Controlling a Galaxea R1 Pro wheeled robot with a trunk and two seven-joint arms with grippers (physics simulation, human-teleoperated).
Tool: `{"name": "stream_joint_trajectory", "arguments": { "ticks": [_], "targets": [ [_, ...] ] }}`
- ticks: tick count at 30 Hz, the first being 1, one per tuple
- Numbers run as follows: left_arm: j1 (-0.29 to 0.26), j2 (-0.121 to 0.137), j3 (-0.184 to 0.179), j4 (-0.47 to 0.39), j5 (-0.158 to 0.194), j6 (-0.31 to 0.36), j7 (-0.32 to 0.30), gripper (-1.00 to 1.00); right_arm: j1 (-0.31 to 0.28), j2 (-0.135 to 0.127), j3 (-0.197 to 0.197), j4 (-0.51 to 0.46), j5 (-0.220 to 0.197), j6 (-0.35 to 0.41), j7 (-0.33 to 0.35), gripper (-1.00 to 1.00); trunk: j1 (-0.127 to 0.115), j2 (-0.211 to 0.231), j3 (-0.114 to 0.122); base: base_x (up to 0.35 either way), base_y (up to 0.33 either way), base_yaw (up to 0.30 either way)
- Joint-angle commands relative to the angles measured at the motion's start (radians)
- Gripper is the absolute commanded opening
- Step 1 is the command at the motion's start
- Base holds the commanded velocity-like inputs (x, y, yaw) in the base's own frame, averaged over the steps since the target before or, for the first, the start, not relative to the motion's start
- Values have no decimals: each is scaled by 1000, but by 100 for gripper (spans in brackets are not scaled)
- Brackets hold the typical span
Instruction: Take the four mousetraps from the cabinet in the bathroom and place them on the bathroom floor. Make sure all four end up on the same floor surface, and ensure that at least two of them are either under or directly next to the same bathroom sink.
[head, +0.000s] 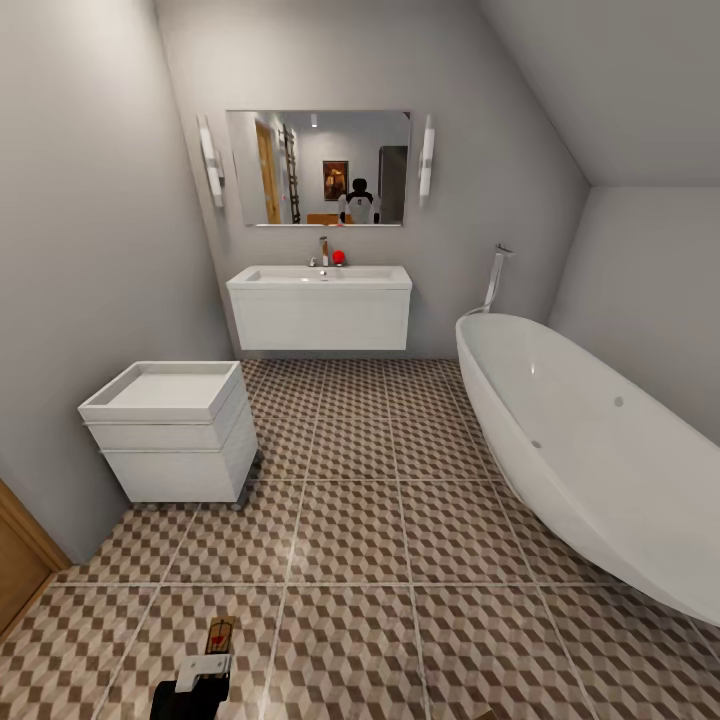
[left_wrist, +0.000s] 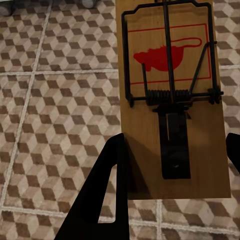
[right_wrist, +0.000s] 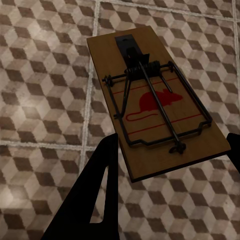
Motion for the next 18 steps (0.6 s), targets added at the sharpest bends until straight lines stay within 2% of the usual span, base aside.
{"name": "stream_joint_trajectory", "arguments": {
  "ticks": [1, 18],
  "targets": [
    [-1, 0, -5, 1, -6, -3, 8, -100, -1, 0, 8, 1, 3, -1, -9, -100, 0, 0, -1, 0, 0, 0],
    [-1, 0, -5, 2, -6, -3, 8, -100, -1, 0, 8, 1, 3, -1, -9, -100, 0, 0, -1, 0, 0, 0]
  ]
}}
